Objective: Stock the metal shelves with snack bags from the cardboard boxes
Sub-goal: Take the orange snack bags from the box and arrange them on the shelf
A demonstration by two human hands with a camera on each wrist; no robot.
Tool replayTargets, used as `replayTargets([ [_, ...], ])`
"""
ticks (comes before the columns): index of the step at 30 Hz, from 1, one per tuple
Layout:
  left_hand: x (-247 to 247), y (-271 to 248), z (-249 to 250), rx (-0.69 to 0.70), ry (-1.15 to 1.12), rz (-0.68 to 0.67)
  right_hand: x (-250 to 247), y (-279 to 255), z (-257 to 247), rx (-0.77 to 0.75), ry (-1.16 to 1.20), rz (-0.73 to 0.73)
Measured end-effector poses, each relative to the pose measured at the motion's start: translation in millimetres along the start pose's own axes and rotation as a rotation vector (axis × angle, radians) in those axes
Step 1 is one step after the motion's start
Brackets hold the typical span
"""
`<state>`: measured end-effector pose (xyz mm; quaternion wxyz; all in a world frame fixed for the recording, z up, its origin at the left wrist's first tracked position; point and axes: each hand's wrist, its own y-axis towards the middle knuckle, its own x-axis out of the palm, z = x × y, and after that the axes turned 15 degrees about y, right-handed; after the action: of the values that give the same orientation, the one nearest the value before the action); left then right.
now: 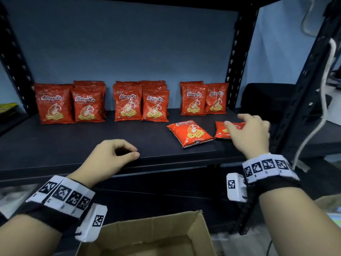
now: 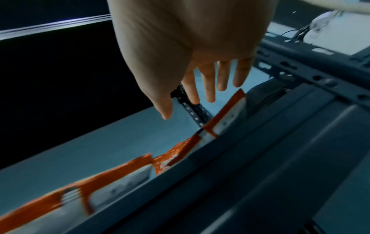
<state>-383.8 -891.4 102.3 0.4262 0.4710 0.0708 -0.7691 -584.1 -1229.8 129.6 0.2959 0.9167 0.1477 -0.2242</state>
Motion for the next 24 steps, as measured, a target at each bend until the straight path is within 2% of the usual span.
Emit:
replayTargets([
  [2,0,0,0,0.01,0.006,0.001,14,-7,-17,-0.099,0.123,-0.093],
  [5,1,0,1,0.009,0.017,0.001,40,-26,-40,-0.206,0.077,-0.282],
  [8,0,-1,0,0.004,0.03,-0.008,65,-47,-52,-0.225,-0.08,-0.308],
  [10,0,-1,-1,-0.002,0.044,-0.013,74,-57,-59,-0.215,-0.093,-0.288],
  [13,4,1,-1,0.003,0.042,0.008,83,-69,-70,-0.236,-0.012,-0.31],
  [19,14,5,9,0.062,0.141,-0.038,96,-107,-93,-0.344,0.24,-0.493],
  [22,15,4,15,0.003,0.132,-0.004,97,-116,-99,-0.39,0.342,-0.561],
  [24,12,1,18,-0.071,0.017,0.029,94,-115,-100,-0.374,0.432,-0.585],
])
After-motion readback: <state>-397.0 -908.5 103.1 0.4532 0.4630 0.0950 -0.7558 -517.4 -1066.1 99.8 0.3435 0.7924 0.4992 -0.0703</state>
